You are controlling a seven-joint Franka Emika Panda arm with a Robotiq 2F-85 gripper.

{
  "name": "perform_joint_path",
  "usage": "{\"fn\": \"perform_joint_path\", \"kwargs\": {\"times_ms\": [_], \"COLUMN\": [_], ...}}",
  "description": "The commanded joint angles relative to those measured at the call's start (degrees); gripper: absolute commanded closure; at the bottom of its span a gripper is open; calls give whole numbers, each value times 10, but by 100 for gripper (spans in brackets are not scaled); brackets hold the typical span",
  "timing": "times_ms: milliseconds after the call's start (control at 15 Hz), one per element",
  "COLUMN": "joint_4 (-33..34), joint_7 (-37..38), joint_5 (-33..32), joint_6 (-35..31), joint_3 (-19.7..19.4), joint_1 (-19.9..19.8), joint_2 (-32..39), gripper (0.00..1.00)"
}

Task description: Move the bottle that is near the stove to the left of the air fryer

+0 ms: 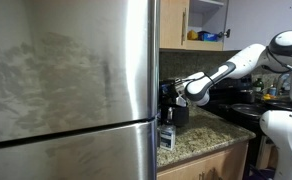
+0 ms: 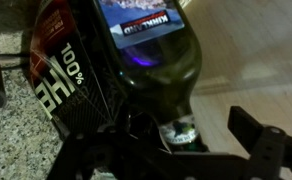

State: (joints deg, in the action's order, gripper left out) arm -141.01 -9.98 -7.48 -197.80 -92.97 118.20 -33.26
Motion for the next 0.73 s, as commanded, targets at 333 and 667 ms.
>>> {"fn": "perform_joint_path", "kwargs": {"times_ms": [333,667], "joint_4": [-9,1], "joint_7": [48,39], "joint_5": [37,31], "joint_6": [2,0], "joint_3": [128,132], "joint_1": [-111,-97], "joint_2": [102,83], "gripper": [0,0]}}
